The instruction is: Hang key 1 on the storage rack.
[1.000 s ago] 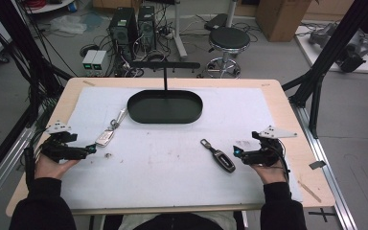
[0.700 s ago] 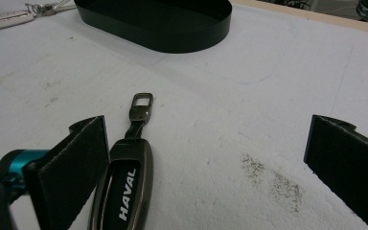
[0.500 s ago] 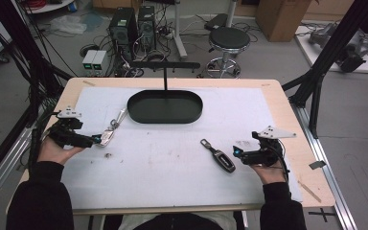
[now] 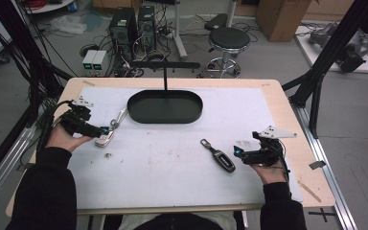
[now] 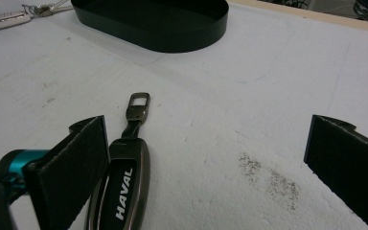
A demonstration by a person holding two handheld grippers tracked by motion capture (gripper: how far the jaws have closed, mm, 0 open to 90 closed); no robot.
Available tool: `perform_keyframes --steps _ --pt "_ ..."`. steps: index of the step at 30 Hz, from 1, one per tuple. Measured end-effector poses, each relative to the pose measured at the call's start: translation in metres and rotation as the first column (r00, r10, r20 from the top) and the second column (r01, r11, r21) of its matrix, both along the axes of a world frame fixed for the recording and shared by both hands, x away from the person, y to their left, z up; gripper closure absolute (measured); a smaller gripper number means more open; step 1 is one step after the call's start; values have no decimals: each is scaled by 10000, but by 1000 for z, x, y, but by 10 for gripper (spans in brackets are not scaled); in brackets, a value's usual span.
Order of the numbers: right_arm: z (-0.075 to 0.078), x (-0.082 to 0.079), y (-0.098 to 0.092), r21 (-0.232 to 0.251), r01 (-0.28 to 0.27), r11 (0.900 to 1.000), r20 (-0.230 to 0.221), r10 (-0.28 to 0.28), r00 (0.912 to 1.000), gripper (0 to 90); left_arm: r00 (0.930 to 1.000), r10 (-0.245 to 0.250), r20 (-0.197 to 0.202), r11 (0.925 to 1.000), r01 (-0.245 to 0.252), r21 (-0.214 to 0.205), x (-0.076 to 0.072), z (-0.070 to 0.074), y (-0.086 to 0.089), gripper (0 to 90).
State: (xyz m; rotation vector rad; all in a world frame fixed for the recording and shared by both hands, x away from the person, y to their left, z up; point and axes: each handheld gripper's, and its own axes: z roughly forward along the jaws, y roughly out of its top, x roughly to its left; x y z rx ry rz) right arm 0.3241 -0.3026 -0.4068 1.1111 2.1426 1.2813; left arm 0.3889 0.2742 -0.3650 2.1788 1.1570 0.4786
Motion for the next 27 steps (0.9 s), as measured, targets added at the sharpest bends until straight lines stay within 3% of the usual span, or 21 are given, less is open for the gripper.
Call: perform_keyframes --steps 7,12,20,27 --pt "0 0 0 -2 -1 10000 9 1 10000 9 9992 -22 -391 9990 40 435 21 2 -12 96" --pt "-1 0 -1 -33 26 10000 -1 -26 10000 9 9992 -52 -388 9994 66 350 32 4 -16 96" --pt "-1 -1 -1 -48 141 9999 -3 -141 9999 9 9959 83 -896 9986 -37 521 56 -5 -21 96" --pt "-3 1 2 -163 109 9998 -30 -110 9999 9 9898 328 -1386 9992 -292 280 82 -12 -16 100"
